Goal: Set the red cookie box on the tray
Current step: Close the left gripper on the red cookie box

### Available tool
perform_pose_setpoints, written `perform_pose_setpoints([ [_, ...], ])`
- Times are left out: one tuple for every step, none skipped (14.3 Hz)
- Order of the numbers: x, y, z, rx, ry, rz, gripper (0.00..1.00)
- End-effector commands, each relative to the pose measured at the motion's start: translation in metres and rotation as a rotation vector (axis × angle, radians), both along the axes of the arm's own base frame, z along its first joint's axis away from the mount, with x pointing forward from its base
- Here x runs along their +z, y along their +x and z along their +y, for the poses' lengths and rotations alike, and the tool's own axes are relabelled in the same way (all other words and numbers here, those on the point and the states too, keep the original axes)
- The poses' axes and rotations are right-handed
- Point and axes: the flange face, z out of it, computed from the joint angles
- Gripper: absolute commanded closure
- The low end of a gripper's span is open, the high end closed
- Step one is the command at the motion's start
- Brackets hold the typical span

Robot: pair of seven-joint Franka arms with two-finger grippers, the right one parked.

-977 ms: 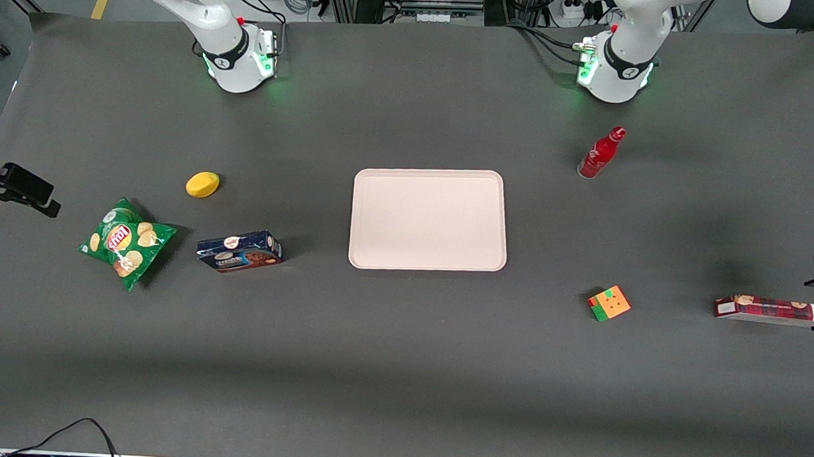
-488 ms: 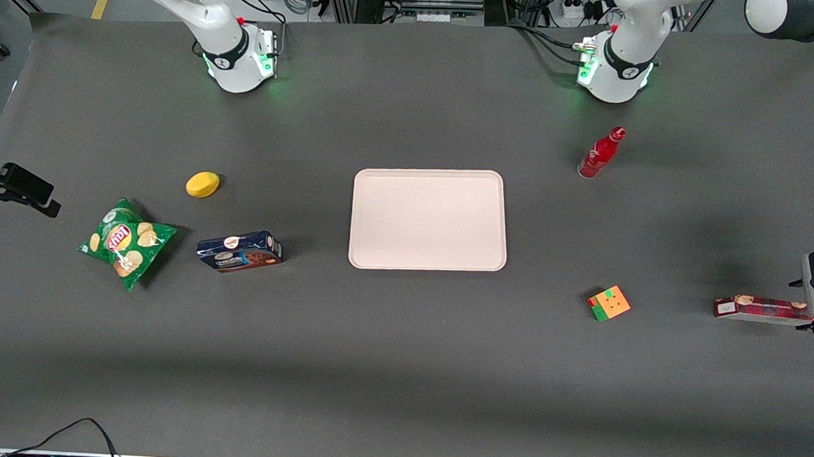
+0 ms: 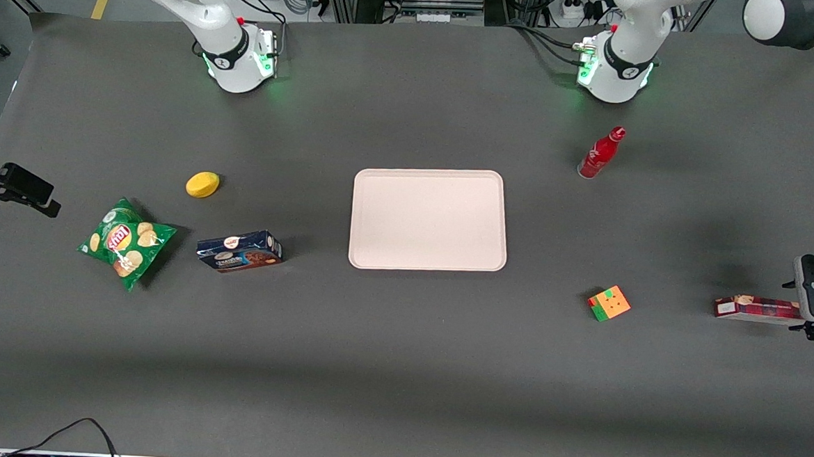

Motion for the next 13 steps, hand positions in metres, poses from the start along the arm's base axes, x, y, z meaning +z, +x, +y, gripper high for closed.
perform_pose_setpoints([
  [-0.008,0.005,0.006,-0.006,-0.008,-0.023,0.00],
  [-0.008,0.005,0.006,-0.006,-0.008,-0.023,0.01],
  [-0.010,0.005,0.006,-0.006,-0.008,-0.021,0.07],
  [-0.012,0.004,0.006,-0.006,-0.008,-0.018,0.22],
  [-0.012,0.004,0.006,-0.005,-0.009,-0.019,0.38],
  [-0.013,0.004,0.005,0.007,-0.020,-0.023,0.55],
  [-0.013,0.005,0.006,0.012,-0.023,-0.027,0.68],
  [-0.012,0.005,0.006,0.011,-0.021,-0.028,0.76],
  [-0.012,0.005,0.006,0.018,-0.025,-0.030,0.82],
  [-0.012,0.003,0.010,0.026,-0.025,-0.031,0.91],
  [-0.008,0.004,0.009,0.025,-0.024,-0.035,0.91],
  [0.000,0.008,0.008,0.023,-0.022,-0.045,0.91],
  [0.013,0.016,0.006,0.019,-0.019,-0.060,0.92],
])
